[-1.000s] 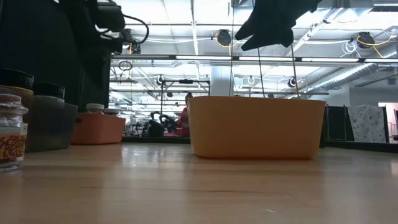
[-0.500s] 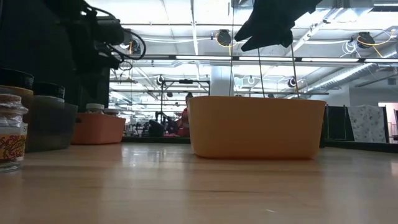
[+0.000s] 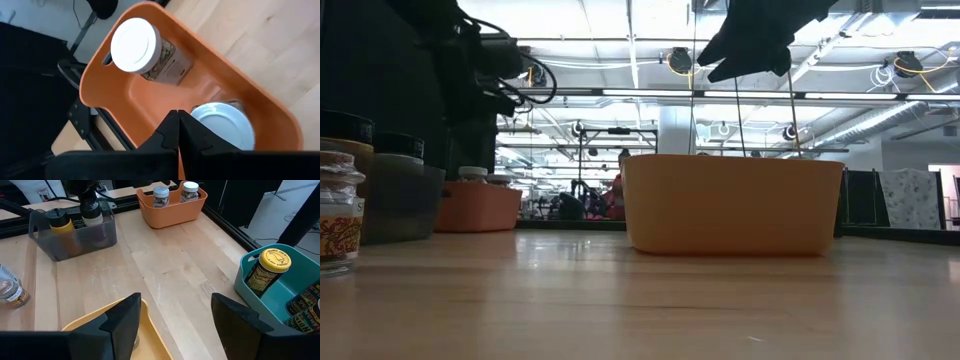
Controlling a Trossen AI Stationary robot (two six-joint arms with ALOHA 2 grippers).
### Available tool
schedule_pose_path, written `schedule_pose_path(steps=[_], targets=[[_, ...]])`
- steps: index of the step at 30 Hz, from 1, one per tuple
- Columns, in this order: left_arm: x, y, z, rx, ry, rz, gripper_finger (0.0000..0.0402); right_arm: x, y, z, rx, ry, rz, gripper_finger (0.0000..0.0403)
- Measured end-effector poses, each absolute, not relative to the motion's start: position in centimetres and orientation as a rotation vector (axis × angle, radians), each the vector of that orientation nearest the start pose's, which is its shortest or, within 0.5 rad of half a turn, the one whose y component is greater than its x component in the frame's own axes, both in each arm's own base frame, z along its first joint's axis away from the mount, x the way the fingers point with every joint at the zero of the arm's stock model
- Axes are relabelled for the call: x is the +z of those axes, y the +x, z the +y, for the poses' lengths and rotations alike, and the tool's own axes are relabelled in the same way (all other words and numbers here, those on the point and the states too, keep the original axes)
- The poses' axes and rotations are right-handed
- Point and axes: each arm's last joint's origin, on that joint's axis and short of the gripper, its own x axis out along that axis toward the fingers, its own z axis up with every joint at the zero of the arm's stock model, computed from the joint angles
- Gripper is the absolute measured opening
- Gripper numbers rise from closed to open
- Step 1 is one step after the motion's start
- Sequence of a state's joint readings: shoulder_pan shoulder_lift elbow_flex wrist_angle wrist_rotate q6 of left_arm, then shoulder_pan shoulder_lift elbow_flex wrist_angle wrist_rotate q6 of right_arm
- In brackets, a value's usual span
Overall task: Sort spices by type
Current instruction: Put the top white spice bottle into the orange bin, then put the right brown spice bottle into the yellow bin
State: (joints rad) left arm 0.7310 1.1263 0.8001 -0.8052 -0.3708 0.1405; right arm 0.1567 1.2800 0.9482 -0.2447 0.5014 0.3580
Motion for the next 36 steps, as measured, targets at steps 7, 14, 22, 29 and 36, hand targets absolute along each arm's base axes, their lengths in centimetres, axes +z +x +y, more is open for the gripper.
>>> schedule_pose_path(steps=[7,14,22,29,36], targets=[[22.2,14.3,14.8,0.906,-0.154,1.296,0.0002,28.2,27.2,2.9,-0.427,0.158,0.48,0.0226],[21.8,13.8,14.3,0.911,-0.213,1.368,0.0002,28.2,27.2,2.9,-0.427,0.158,0.48,0.0226],[22.2,13.7,14.5,0.964,-0.168,1.384,0.0002,28.2,27.2,2.9,-0.427,0.159,0.48,0.0226],[24.5,13.7,14.4,0.961,-0.193,1.397,0.0002,28.2,27.2,2.9,-0.427,0.159,0.48,0.0226],[24.1,13.6,13.8,0.843,-0.3,1.416,0.0002,28.2,27.2,2.9,-0.429,0.166,0.479,0.0226]])
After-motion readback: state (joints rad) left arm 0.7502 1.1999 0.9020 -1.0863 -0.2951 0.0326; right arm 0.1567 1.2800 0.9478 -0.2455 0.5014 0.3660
